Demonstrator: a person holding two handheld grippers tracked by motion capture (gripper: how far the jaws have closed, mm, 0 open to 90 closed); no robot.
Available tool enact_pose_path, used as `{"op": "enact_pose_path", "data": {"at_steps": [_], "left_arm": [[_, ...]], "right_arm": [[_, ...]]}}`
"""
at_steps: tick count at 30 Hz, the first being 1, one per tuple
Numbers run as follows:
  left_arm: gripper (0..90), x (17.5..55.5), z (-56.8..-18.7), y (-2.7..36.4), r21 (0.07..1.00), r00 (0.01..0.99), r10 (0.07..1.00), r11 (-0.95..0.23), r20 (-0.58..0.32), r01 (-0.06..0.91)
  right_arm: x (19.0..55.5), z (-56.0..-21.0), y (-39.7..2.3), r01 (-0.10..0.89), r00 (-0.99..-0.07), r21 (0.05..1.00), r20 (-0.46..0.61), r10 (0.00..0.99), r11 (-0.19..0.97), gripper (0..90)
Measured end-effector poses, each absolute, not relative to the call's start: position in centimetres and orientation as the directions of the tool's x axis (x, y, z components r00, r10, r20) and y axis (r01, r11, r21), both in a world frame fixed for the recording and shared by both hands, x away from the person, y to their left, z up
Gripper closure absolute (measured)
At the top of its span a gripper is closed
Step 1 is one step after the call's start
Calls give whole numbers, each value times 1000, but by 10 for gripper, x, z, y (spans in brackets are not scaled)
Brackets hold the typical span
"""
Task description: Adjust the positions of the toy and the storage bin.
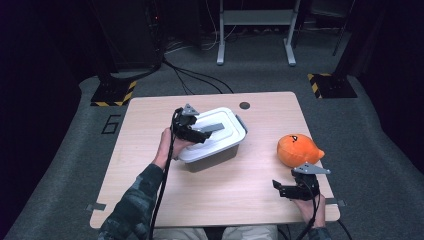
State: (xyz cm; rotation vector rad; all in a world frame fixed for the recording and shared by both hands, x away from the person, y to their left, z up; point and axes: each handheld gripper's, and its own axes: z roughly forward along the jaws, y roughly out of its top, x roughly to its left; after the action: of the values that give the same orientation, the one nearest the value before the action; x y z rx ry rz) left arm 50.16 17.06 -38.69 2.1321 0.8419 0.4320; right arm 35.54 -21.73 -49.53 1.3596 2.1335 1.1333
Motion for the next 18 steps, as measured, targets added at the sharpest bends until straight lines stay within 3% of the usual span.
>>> {"op": "enact_pose_path", "data": {"at_steps": [5, 11, 18], "left_arm": [[261, 506, -391, 165, 764, 737, 675, -494, 35, 415], [496, 508, -393, 164, 761, 756, 654, -503, 27, 409], [592, 510, -395, 166, 773, 777, 630, -495, 5, 396]], "right_arm": [[358, -510, -220, 611, -448, 762, 108, 887, 215, 107], [362, -518, -222, 610, -431, 758, 74, 899, 231, 120], [367, -525, -222, 626, -428, 735, 46, 903, 260, 119]]}}
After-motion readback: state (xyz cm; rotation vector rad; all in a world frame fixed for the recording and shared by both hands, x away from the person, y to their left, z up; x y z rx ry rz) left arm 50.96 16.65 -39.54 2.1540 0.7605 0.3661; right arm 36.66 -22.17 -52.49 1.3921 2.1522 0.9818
